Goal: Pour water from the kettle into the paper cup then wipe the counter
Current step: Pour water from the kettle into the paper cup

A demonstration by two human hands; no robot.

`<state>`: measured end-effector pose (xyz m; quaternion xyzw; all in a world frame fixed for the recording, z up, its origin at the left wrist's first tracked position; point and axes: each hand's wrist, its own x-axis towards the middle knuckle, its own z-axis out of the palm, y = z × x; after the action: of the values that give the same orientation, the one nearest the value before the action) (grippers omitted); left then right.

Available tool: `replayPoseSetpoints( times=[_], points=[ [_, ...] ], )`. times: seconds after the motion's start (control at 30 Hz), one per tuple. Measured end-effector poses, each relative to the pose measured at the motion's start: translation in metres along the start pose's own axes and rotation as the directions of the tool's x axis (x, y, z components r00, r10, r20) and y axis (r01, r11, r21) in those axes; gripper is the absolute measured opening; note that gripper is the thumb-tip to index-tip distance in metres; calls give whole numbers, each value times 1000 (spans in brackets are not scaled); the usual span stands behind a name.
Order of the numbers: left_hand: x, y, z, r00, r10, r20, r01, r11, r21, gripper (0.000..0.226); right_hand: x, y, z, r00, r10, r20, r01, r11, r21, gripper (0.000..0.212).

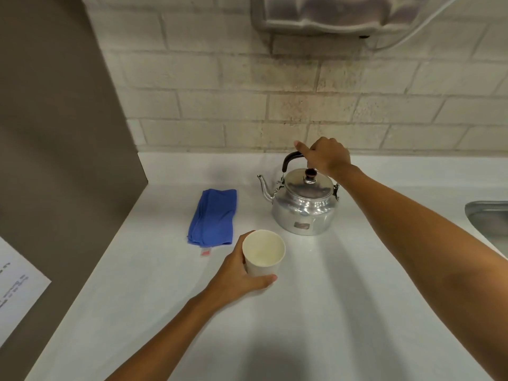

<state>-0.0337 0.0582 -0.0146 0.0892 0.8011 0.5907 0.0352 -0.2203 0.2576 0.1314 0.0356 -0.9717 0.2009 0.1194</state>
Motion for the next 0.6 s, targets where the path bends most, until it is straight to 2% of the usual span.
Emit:
replayPoseSetpoints(
  times=[0.2, 0.33, 0.43, 0.6],
  points=[
    [1, -3, 3, 999, 30, -41, -31, 999, -11, 74, -6, -3, 1, 995, -31, -90, 30, 999, -9, 64],
    [0, -3, 4, 998, 36, -55, -37, 999, -16, 74, -6, -2, -5, 998, 7, -65, -5, 999, 32, 65],
    [0, -2, 5, 997, 39, -64, -40, 999, -12, 73, -10, -3, -7, 998, 41, -55, -34, 991, 127, 59],
    [1, -5, 5, 997, 39, -67, -38, 999, 5, 73, -21, -5, -11, 990, 105, -92, -88, 981, 175, 57]
  ],
)
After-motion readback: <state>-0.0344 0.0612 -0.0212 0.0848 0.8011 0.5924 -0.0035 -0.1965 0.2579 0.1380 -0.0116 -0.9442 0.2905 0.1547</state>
